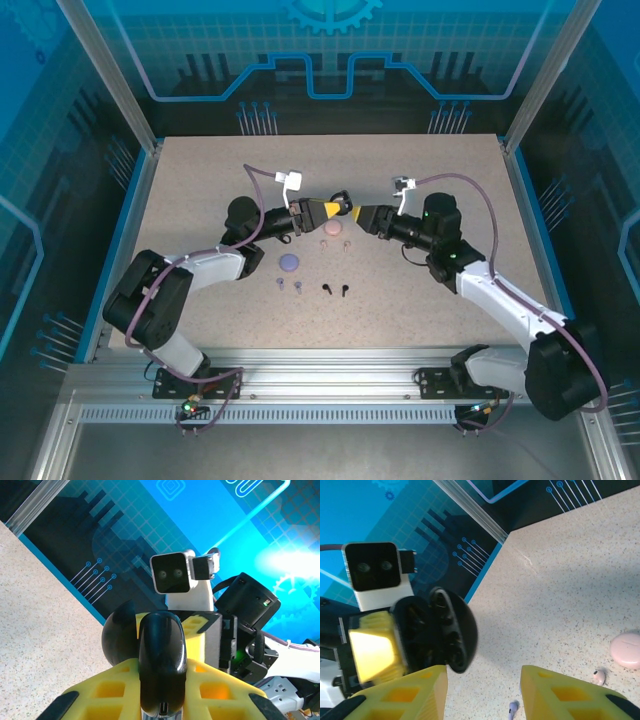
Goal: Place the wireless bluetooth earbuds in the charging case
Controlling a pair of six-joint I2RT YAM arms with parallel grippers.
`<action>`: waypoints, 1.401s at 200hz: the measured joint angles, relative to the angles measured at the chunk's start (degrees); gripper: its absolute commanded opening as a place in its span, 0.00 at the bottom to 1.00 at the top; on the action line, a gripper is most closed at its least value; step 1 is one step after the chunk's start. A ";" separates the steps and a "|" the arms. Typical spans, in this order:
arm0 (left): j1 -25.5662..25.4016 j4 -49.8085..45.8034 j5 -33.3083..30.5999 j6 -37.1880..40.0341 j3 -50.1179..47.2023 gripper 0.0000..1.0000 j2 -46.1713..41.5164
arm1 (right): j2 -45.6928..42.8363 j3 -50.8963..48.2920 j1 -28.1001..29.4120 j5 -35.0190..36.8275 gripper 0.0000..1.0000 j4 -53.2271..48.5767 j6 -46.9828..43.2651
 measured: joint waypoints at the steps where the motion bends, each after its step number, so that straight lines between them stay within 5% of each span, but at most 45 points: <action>1: 0.00 0.00 0.00 -0.02 0.00 0.00 0.00 | -0.07 0.00 0.00 0.02 0.43 0.00 0.00; 162: 0.00 1.84 0.07 -1.36 -0.28 0.00 0.72 | 4.20 1.31 0.87 1.05 0.37 3.13 2.43; 238: -0.04 4.22 -0.39 -1.95 -0.52 0.00 2.45 | 6.25 2.95 1.64 1.07 0.19 4.79 3.48; 280: -0.04 4.72 -0.63 -2.78 -0.70 0.00 2.45 | 6.29 2.95 1.84 1.20 0.26 4.83 3.72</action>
